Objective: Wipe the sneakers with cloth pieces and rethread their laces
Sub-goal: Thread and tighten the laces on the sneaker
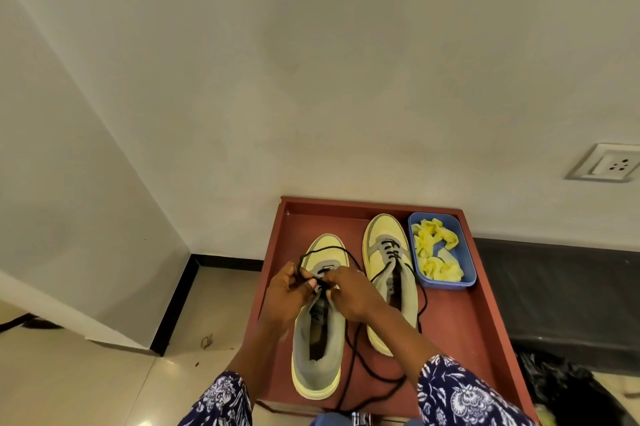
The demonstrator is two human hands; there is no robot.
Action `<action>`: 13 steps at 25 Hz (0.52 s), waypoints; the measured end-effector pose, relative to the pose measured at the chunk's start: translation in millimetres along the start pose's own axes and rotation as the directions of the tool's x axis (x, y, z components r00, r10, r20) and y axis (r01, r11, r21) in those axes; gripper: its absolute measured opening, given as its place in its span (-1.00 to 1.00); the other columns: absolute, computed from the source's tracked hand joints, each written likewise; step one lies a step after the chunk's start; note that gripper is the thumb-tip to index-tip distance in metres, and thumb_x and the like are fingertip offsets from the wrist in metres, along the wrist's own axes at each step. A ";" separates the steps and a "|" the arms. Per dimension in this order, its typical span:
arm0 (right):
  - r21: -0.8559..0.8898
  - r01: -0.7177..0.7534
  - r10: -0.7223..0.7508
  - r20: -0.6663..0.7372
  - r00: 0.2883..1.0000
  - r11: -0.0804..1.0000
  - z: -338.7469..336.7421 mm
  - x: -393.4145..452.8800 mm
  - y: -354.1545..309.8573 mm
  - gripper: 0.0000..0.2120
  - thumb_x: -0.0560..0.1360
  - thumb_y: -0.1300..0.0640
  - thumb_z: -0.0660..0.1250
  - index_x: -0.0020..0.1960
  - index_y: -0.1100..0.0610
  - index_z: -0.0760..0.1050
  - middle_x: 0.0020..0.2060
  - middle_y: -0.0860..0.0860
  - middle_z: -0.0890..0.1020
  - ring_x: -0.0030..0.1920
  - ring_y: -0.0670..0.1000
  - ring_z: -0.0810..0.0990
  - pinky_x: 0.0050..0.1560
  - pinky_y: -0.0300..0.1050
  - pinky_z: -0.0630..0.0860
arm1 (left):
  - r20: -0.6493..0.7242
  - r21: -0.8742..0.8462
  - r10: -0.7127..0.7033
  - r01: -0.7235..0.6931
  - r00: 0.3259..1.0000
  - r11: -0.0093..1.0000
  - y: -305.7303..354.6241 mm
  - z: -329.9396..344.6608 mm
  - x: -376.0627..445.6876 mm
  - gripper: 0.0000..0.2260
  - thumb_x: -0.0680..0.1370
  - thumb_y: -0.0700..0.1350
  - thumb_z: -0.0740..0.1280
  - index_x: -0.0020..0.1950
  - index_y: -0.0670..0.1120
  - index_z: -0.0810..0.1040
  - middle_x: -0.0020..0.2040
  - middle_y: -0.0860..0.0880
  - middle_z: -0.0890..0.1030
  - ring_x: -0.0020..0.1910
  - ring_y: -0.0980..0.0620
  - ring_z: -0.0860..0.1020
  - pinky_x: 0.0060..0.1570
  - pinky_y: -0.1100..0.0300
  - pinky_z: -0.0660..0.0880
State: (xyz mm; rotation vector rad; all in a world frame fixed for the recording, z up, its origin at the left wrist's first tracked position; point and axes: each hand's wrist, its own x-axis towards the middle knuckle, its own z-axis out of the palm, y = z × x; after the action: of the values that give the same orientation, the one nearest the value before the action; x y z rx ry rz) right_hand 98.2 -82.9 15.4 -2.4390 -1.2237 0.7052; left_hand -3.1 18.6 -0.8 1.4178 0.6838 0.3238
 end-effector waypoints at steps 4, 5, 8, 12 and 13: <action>0.009 -0.053 0.053 -0.001 0.999 0.999 2.0 2.0 6.2 -0.84 0.53 0.14 0.20 0.02 0.19 0.48 0.05 0.17 0.55 0.10 0.20 0.50 0.06 -0.05 0.42 | 0.005 -0.008 -0.013 0.013 1.000 1.000 0.2 0.6 1.1 -0.91 0.51 -0.38 0.27 -0.14 -0.23 0.42 -0.17 -0.17 0.59 -0.16 -0.02 0.57 -0.13 0.15 0.55; 0.016 -0.068 0.068 0.003 0.998 0.998 2.4 1.9 8.5 -0.84 0.54 0.12 0.20 0.03 0.19 0.46 0.05 0.16 0.55 0.09 0.19 0.50 0.06 -0.04 0.42 | 0.003 0.000 -0.015 0.015 1.000 1.000 -0.3 0.3 1.5 -0.91 0.51 -0.37 0.28 -0.15 -0.22 0.43 -0.18 -0.15 0.59 -0.17 -0.01 0.56 -0.13 0.14 0.54; 0.027 -0.111 0.111 -0.017 0.994 0.993 0.8 -0.7 15.9 -0.87 0.55 0.13 0.20 0.02 0.17 0.44 0.03 0.14 0.57 0.08 0.16 0.52 0.07 0.01 0.45 | -0.019 0.071 -0.017 0.018 1.000 0.997 -4.7 -5.2 4.6 -0.92 0.50 -0.30 0.32 -0.17 -0.16 0.49 -0.22 -0.09 0.57 -0.19 0.00 0.54 -0.10 0.09 0.52; -0.097 -0.168 0.163 -0.061 0.985 0.981 -8.7 -7.0 28.3 -0.89 0.51 0.13 0.23 -0.03 0.12 0.49 -0.01 0.09 0.61 0.06 0.15 0.55 0.00 0.00 0.51 | -0.049 0.123 -0.072 0.078 0.996 0.989 -8.8 -12.6 4.7 -0.89 0.51 -0.24 0.32 -0.20 -0.09 0.51 -0.28 -0.02 0.53 -0.23 0.02 0.51 -0.18 0.16 0.53; -0.138 -0.188 0.180 -0.068 0.981 0.972 -11.8 -9.8 30.8 -0.87 0.50 0.10 0.23 -0.01 0.10 0.50 0.02 0.08 0.61 0.10 0.15 0.54 0.03 0.00 0.49 | -0.054 0.101 -0.097 0.102 0.994 0.990 -8.8 -12.8 3.5 -0.90 0.52 -0.26 0.30 -0.19 -0.14 0.49 -0.28 -0.03 0.52 -0.25 0.03 0.50 -0.25 0.22 0.52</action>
State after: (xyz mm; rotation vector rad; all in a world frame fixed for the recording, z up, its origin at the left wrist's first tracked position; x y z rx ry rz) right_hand 119.9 -109.6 12.9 -2.6984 -1.0719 0.6123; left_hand -9.8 29.5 -10.3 1.4724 0.8184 0.2479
